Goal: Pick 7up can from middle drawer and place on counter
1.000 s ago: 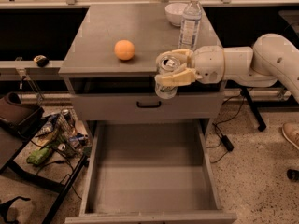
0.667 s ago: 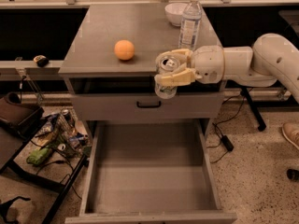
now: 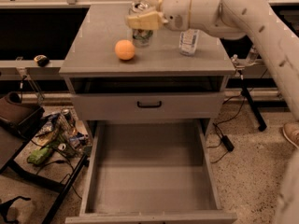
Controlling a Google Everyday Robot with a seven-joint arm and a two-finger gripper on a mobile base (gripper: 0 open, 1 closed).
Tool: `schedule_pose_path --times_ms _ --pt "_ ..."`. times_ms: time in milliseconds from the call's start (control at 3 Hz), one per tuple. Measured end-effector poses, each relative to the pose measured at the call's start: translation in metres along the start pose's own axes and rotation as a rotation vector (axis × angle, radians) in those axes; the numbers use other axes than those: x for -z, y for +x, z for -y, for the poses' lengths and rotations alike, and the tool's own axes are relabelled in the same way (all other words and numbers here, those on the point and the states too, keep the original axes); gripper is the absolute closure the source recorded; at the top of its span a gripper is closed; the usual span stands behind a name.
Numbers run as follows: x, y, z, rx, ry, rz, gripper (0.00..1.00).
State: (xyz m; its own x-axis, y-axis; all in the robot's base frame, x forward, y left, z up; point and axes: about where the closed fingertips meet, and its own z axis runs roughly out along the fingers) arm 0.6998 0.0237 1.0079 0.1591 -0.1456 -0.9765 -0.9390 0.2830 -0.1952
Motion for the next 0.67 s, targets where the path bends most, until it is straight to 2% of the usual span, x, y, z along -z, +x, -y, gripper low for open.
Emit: schedule_pose_path --times_ms 333,667 --pt "-0.034 -0.022 0.053 0.0 0.128 0.01 1.0" --pt "-0.056 -0.024 0.134 -0.009 0.344 -0.001 1.0"
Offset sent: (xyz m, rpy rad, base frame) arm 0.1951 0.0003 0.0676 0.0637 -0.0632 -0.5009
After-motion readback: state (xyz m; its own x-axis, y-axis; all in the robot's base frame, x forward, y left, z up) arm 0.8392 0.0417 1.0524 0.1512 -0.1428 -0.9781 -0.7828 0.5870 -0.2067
